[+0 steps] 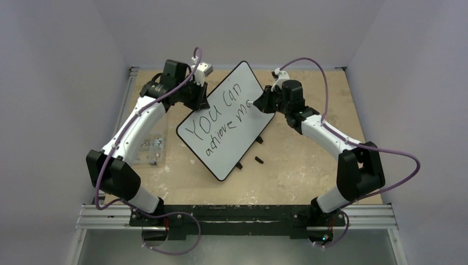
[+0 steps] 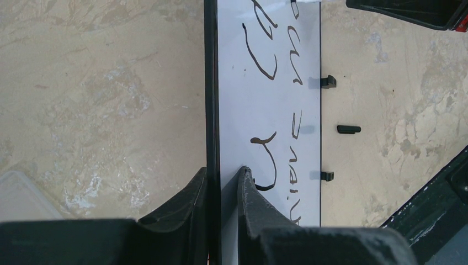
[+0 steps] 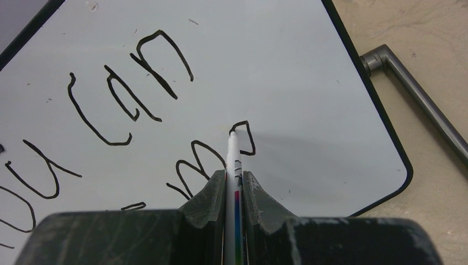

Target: Write a sentence on the whiteboard

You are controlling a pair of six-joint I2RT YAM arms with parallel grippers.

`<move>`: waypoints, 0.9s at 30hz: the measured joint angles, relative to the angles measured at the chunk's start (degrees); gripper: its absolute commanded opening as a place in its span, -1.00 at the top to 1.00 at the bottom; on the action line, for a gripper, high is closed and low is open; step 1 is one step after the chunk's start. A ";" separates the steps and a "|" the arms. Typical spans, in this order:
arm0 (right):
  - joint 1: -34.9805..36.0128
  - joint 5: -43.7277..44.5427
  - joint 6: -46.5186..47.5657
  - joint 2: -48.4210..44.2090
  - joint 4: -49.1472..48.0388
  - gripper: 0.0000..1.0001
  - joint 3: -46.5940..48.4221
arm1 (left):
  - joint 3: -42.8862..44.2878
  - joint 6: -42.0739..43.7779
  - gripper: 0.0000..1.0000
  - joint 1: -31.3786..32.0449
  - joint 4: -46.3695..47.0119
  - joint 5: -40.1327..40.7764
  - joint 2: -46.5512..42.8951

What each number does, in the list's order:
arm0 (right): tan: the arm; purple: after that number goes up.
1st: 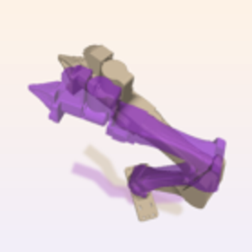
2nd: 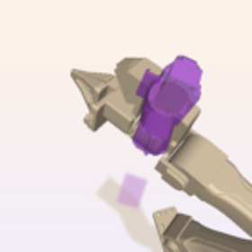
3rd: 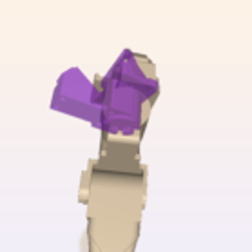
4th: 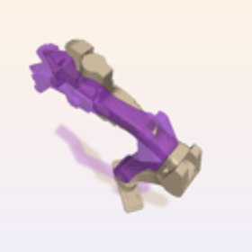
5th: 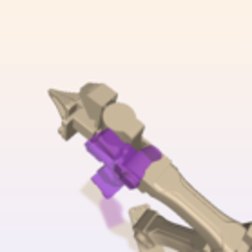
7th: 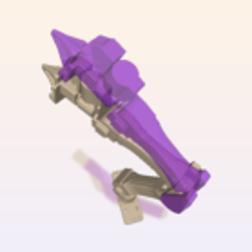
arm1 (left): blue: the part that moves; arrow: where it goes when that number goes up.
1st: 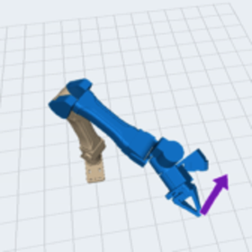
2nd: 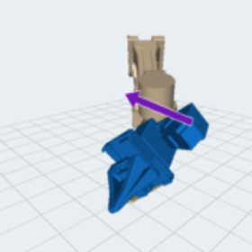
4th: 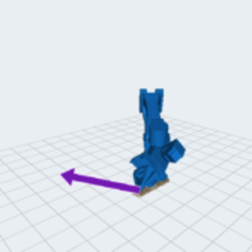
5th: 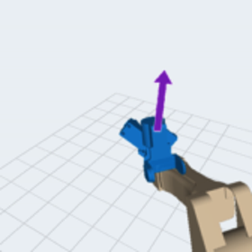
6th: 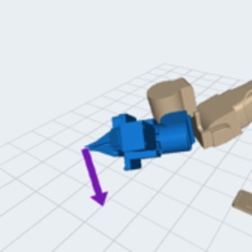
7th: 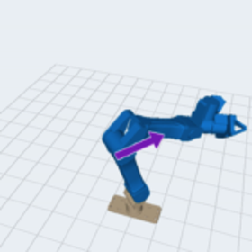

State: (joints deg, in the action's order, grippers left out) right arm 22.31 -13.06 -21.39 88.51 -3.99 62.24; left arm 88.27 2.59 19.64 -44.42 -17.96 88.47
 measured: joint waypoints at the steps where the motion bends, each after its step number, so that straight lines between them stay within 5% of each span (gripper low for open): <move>1: 0.00 -0.02 0.00 -0.20 0.02 1.00 -0.15 | 0.00 0.00 1.00 0.00 0.02 -0.02 0.00; 16: 0.20 0.76 -0.15 -7.56 1.18 1.00 -0.87 | 0.00 0.09 1.00 0.33 0.09 0.00 -0.42; 27: 0.04 3.08 -0.20 -2.82 1.07 1.00 -0.15 | 0.00 0.09 1.00 0.33 0.09 0.00 -0.42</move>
State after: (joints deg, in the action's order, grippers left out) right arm 22.35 -9.98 -21.58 85.69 -2.92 62.08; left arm 88.27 2.68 19.97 -44.34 -17.96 88.05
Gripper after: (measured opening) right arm 0.102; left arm 0.153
